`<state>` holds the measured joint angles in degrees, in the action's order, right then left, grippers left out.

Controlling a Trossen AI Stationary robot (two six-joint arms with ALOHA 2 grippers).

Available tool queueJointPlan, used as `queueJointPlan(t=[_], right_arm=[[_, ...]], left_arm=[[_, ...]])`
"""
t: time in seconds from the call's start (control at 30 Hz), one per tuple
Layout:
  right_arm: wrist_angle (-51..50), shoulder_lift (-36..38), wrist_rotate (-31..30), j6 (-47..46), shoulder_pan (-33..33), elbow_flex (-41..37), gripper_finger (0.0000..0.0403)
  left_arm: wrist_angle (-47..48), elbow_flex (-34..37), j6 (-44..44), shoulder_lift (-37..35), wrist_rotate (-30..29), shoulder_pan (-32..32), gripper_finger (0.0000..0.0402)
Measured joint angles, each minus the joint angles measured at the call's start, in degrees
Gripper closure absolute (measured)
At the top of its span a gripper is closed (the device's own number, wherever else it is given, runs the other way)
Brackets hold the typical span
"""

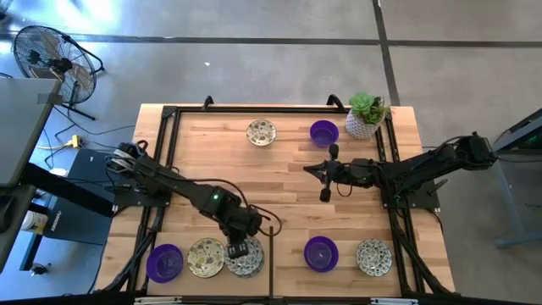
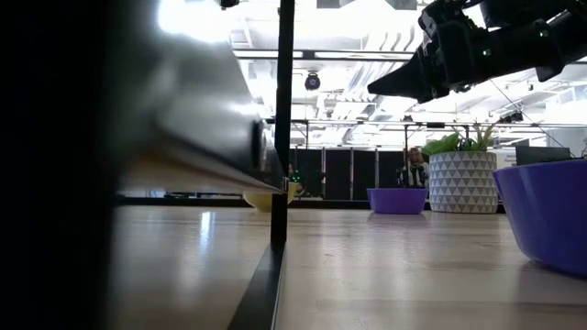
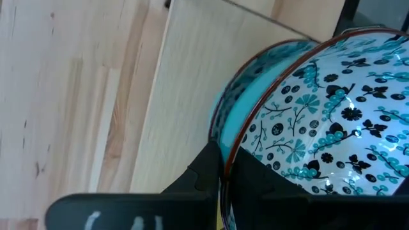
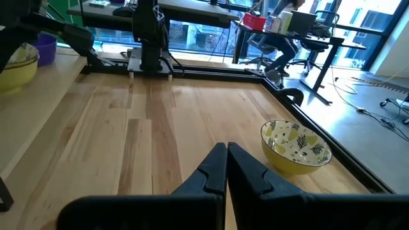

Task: Pick & Place Mini bowls
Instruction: Stack the top blue patterned bowl on top of the other blue patterned bowl on the shelf

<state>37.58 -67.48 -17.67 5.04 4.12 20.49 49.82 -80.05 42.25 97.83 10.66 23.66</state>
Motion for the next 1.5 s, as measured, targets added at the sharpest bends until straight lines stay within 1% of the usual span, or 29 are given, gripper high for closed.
queueJointPlan(t=[0.33, 0.47, 0.57, 0.63, 0.8, 1.07, 1.23, 1.3, 1.37, 1.43, 1.5], right_arm=[[0.0, 0.0, 0.0, 0.0, 0.0, 0.0, 0.0402], [0.0, 0.0, 0.0, 0.0, 0.0, 0.0, 0.0402], [0.0, 0.0, 0.0, 0.0, 0.0, 0.0, 0.0402], [0.0, 0.0, 0.0, 0.0, 0.0, 0.0, 0.0402], [0.0, 0.0, 0.0, 0.0, 0.0, 0.0, 0.0402], [0.0, 0.0, 0.0, 0.0, 0.0, 0.0, 0.0402], [0.0, 0.0, 0.0, 0.0, 0.0, 0.0, 0.0402], [0.0, 0.0, 0.0, 0.0, 0.0, 0.0, 0.0402], [0.0, 0.0, 0.0, 0.0, 0.0, 0.0, 0.0402], [0.0, 0.0, 0.0, 0.0, 0.0, 0.0, 0.0402], [0.0, 0.0, 0.0, 0.0, 0.0, 0.0, 0.0402]], left_arm=[[-0.4, 0.0, 0.0, 0.1, -0.7, 0.0, 0.0388], [-0.2, 0.0, 0.1, 0.9, 0.1, 0.0, 0.0388], [-1.6, -0.2, 0.1, 1.7, 2.4, 0.0, 0.0387], [-1.2, 0.0, 0.1, 2.3, 2.5, 0.0, 0.0383], [-2.0, -0.2, 0.5, 2.1, 2.6, 0.0, 0.0358], [3.7, -3.8, -1.1, 2.1, 2.0, 0.0, 0.0300], [9.2, -6.9, -4.0, 2.1, -1.8, 0.0, 0.0279], [10.3, -7.3, -5.6, 2.1, -3.6, 0.0, 0.0278], [10.8, -7.3, -7.5, 2.1, -4.2, 0.0, 0.0283], [10.7, -7.3, -8.9, 2.1, -4.2, 0.1, 0.0297], [10.7, -7.3, -10.2, 2.1, -4.5, 0.4, 0.0319]])
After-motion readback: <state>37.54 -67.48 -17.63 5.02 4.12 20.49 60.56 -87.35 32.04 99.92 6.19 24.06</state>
